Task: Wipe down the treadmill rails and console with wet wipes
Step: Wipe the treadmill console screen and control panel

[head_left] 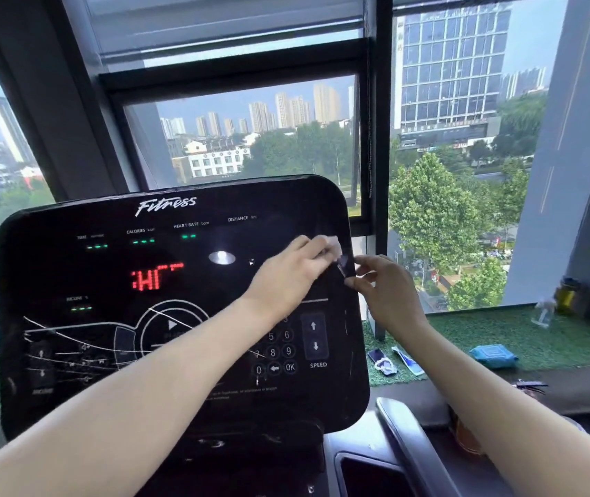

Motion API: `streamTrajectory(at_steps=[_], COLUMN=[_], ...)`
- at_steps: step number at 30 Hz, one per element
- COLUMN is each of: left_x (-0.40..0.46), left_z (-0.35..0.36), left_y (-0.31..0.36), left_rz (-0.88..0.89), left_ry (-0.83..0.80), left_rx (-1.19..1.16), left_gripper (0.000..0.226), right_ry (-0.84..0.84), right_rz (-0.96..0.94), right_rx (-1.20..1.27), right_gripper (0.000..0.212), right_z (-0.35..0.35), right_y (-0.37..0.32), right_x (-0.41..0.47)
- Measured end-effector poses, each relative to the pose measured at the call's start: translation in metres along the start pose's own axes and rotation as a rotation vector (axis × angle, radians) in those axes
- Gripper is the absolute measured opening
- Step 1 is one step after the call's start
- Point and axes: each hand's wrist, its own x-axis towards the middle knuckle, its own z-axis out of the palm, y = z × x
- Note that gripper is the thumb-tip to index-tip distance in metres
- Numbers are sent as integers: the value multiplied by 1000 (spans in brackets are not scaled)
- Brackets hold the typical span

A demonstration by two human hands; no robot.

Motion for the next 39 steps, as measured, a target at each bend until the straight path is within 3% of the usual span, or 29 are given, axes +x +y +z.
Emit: streamTrajectory(at_steps=[5,9,11,14,19,24,30,36,39], left_x=[29,-6,-12,-6,-10,-46,-97,-134,-146], left_z=[-21,6,12,-6,-20,-29,-42,-44,-43], left_y=[-17,2,-3,-11,-24,-49,-89,-116,-125], left_rz=[-331,-258,-253,-332,-519,-490,-467,-517,-527], left_ry=[170,224,248,224,240,246,272,221,195], left_rx=[-139,-181,-270,-413,-518,-388,-176,-58,-43], left_gripper=[52,62,48,26,36,41,52,63,63], right_ry=[26,133,150,146,164,260,394,155,102], right_rz=[24,-60,-117,-191,-126,-237,-126,-428,-484], right_rx=[-26,-21,2,52,4,-188,-41,-192,-291], right_gripper=[47,30,23,19,28,38,27,25,29], right_z=[-2,1,8,25,53,64,63,116,113], right_y=[-10,-23,-31,-51,-85,-81,-97,-140,-136], right_x=[1,-7,-9,-4,5,11,40,33,34])
